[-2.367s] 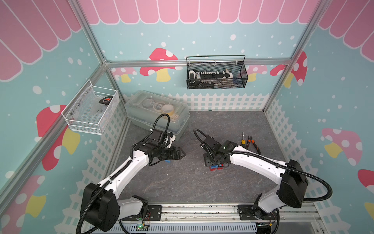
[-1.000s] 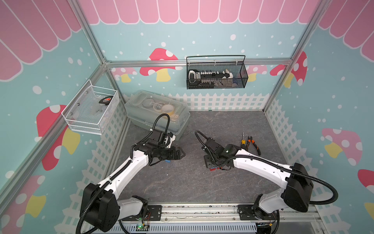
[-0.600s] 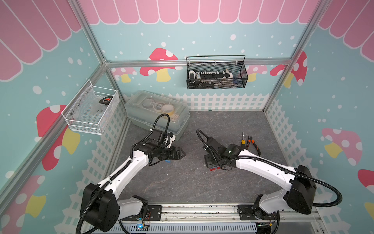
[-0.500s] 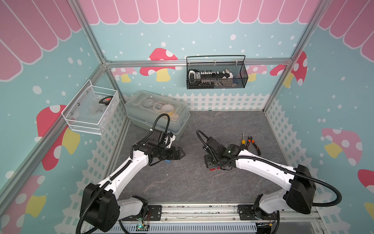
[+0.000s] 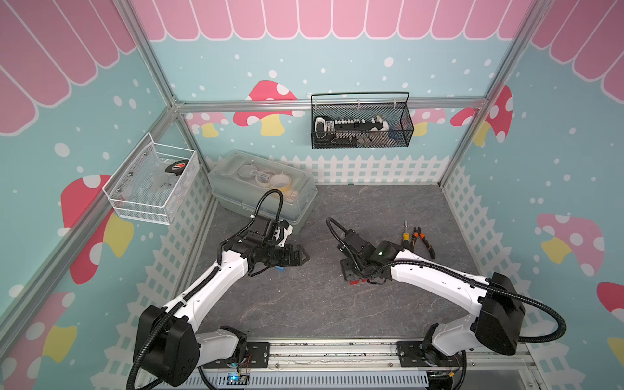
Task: Assemble a giraffe with lego
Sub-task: Assemble the lego brick with the lego brick.
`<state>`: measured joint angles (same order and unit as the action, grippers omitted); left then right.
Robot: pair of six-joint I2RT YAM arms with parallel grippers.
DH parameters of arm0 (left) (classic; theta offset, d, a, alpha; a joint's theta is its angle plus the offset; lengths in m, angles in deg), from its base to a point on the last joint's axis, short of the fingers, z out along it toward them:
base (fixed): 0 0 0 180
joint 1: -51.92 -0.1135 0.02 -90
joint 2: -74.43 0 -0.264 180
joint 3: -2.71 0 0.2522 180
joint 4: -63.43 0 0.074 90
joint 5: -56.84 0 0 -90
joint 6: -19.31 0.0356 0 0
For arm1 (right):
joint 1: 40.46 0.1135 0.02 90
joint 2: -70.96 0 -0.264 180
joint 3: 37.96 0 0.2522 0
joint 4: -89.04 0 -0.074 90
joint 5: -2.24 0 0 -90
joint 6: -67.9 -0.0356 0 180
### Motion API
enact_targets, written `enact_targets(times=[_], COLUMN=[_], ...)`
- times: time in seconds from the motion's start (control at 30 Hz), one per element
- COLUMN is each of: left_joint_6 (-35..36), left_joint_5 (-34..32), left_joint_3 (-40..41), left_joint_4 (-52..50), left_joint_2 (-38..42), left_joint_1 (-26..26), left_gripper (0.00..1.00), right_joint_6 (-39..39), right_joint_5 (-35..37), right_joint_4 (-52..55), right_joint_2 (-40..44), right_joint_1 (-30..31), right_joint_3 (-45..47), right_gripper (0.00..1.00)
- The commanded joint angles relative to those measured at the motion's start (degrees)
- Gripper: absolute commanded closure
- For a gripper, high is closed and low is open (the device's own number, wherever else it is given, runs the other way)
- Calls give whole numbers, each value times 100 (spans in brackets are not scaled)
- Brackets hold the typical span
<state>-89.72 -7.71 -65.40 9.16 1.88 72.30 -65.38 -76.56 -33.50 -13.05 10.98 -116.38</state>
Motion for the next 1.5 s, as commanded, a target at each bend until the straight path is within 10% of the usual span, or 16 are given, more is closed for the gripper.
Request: enact_targets(times=[0.0,1.47], left_joint_6=[129,127], left_joint_5=[-67,-40], left_joint_3=[-2,-14], left_joint_4=[-67,-63], left_joint_2=[92,101], left_joint_1=[25,23], left_gripper=[3,3], right_joint_6=[29,-24], right_joint_5=[-28,-80], right_joint_4=[77,567], right_joint_2=[-163,-532], right_joint_1=[29,17], right_joint_3=[50,-564], right_gripper=[52,52])
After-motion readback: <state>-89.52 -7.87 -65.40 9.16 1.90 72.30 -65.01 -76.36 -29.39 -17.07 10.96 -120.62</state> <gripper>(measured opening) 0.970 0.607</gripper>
